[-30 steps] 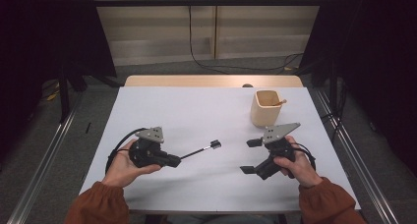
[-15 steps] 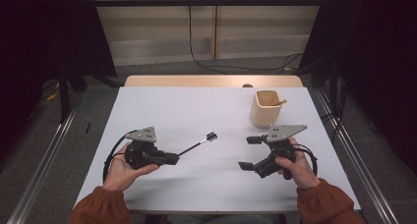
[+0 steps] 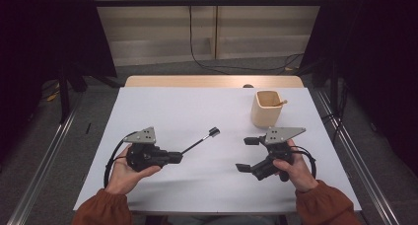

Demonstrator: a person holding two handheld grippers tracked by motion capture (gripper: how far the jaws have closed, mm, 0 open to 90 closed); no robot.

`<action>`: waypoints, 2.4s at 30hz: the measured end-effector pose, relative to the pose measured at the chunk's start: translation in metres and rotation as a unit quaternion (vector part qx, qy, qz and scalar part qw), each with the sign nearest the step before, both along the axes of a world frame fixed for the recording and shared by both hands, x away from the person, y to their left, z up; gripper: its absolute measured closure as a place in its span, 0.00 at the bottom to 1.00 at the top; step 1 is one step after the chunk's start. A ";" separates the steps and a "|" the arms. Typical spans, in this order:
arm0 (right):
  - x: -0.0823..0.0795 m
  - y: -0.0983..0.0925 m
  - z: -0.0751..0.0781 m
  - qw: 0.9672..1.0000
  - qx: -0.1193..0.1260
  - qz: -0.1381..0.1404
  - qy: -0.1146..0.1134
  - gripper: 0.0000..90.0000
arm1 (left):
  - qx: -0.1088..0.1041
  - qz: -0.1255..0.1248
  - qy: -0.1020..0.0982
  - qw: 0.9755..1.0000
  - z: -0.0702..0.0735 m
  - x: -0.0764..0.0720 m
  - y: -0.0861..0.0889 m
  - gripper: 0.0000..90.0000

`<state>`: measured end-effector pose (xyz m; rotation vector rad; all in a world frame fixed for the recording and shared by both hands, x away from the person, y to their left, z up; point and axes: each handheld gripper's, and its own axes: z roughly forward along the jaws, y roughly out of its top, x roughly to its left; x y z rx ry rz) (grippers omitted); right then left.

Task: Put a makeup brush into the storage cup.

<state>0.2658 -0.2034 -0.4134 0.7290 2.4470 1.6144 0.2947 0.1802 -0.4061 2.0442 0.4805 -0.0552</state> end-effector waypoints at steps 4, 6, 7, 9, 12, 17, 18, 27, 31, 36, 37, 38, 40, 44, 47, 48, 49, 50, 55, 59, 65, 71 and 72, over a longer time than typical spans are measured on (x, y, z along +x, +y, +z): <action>-0.001 0.002 0.001 1.000 0.006 0.001 -0.004 0.06 | -0.008 0.002 -0.011 1.000 0.000 -0.001 -0.002 0.95; -0.001 0.002 0.001 1.000 0.007 0.002 -0.005 0.06 | -0.020 0.005 -0.015 1.000 0.002 -0.001 -0.002 0.95; -0.001 0.003 0.001 1.000 0.009 0.002 -0.006 0.06 | -0.025 0.003 -0.014 1.000 0.003 -0.001 -0.002 0.95; -0.001 0.004 0.001 1.000 0.009 0.003 -0.008 0.06 | -0.029 0.010 -0.026 0.999 0.004 -0.002 -0.002 0.95; 0.000 0.006 0.002 1.000 0.011 0.005 -0.009 0.05 | -0.035 0.025 -0.040 0.998 0.004 -0.002 -0.003 0.95; 0.003 0.008 0.002 0.999 0.029 0.004 -0.023 0.05 | -0.043 0.021 -0.046 0.998 0.002 -0.003 -0.007 0.95; 0.003 0.009 0.002 0.999 0.033 0.007 -0.021 0.06 | -0.042 0.020 -0.047 0.998 0.002 -0.003 -0.008 0.95; 0.006 0.021 0.003 0.998 0.054 0.011 -0.023 0.06 | -0.063 0.016 -0.050 0.997 0.001 -0.003 -0.017 0.95; 0.008 0.025 0.005 0.998 0.057 0.016 -0.015 0.07 | -0.066 0.015 -0.054 0.996 0.000 -0.003 -0.022 0.95; 0.010 0.030 0.009 0.998 0.059 0.026 -0.012 0.08 | -0.074 0.011 -0.058 0.996 0.001 -0.004 -0.029 0.95; 0.011 0.031 0.010 0.998 0.056 0.024 -0.011 0.08 | -0.077 0.011 -0.059 0.995 0.001 -0.004 -0.030 0.95; 0.011 0.032 0.011 0.998 0.054 0.021 -0.009 0.08 | -0.077 0.009 -0.060 0.995 0.001 -0.003 -0.031 0.95; 0.013 0.034 0.013 0.998 0.054 0.022 -0.006 0.08 | -0.078 0.008 -0.060 0.995 0.001 -0.003 -0.033 0.95; 0.014 0.037 0.014 0.999 0.042 0.020 -0.012 0.07 | -0.073 0.003 -0.061 0.995 -0.002 -0.004 -0.036 0.95; 0.012 0.038 0.014 0.998 0.047 0.017 -0.032 0.13 | -0.073 0.002 -0.064 0.995 -0.003 -0.005 -0.037 0.95; 0.012 0.039 0.015 0.998 0.049 0.011 -0.044 0.18 | -0.075 0.002 -0.063 0.995 -0.004 -0.005 -0.038 0.95; 0.013 0.039 0.015 0.997 0.058 0.016 -0.044 0.21 | -0.073 0.000 -0.064 0.995 -0.004 -0.005 -0.038 0.95; 0.013 0.039 0.015 0.997 0.064 0.018 -0.044 0.23 | -0.073 -0.001 -0.063 0.995 -0.005 -0.006 -0.039 0.95; 0.018 0.041 0.016 0.996 0.074 0.020 -0.040 0.32 | -0.076 -0.002 -0.064 0.995 -0.006 -0.007 -0.041 0.95; 0.020 0.041 0.016 0.996 0.083 0.025 -0.032 0.43 | -0.072 -0.003 -0.065 0.995 -0.008 -0.007 -0.042 0.95; 0.023 0.040 0.016 0.995 0.090 0.030 -0.018 0.55 | -0.070 -0.004 -0.063 0.996 -0.011 -0.008 -0.044 0.95; 0.024 0.038 0.016 0.995 0.094 0.023 -0.012 0.64 | -0.067 -0.008 -0.061 0.996 -0.013 -0.009 -0.047 0.95; 0.024 0.038 0.016 0.995 0.095 0.023 -0.010 0.67 | -0.068 -0.011 -0.061 0.996 -0.014 -0.009 -0.048 0.95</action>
